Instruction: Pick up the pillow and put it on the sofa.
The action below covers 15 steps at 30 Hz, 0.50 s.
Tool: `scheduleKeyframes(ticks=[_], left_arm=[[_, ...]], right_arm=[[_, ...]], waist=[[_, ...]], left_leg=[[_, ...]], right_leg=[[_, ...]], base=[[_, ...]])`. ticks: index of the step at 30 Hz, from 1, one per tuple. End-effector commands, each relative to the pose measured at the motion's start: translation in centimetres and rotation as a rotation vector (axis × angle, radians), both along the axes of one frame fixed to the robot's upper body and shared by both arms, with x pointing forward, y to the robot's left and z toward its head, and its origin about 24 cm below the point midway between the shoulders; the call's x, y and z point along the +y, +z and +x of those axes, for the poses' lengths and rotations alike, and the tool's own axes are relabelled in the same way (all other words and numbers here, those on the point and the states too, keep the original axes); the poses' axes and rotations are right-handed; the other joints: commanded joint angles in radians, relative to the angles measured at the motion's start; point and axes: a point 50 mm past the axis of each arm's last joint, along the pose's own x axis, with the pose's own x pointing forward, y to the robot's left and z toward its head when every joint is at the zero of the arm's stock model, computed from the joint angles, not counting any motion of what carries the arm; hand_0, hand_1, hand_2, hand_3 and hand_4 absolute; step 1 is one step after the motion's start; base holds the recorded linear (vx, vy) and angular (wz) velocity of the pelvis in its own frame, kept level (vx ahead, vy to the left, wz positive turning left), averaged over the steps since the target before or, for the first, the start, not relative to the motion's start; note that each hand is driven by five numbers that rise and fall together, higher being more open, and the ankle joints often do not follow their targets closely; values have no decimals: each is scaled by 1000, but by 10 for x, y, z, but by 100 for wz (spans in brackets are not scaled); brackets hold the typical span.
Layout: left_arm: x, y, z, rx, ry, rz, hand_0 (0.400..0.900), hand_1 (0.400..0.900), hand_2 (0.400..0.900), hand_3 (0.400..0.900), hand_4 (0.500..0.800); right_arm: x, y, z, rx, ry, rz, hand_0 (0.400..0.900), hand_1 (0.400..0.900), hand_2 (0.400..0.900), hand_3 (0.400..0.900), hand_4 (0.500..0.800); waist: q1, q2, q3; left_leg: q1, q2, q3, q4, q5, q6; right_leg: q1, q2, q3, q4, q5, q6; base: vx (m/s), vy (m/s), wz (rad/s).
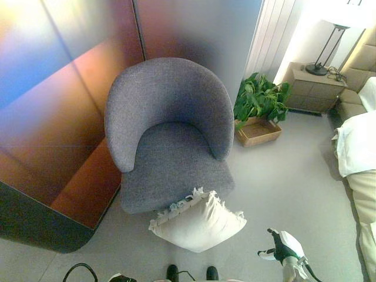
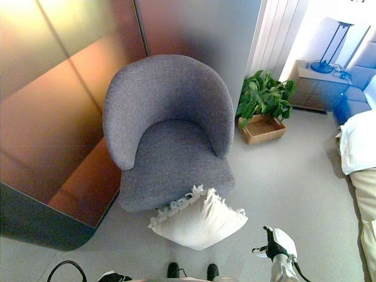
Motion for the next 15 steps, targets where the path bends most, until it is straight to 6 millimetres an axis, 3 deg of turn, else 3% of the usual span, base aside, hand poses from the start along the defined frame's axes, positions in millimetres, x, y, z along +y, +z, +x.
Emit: scheduleKeyframes(ticks=[1,15], left_arm=[[21,10,17,-39,28,62,900,900,900,900,800],[23,9,13,-32,45,54,900,900,900,900,800]], right_arm=[[-19,17,24,-89,1,-71,900,900,900,900,800],[-20,19,25,-109,10,-60,900,900,900,900,800]], waist=[[17,-28,14],[20,-28,29]], left_leg=[[45,-49,13,6,-79,31],[29,-50,11,8,-74,30]], right_leg=[[-1,1,-7,17,-3,68],[-15,-2,-11,18,1,69]], base=[[0,0,0],[0,-1,0]])
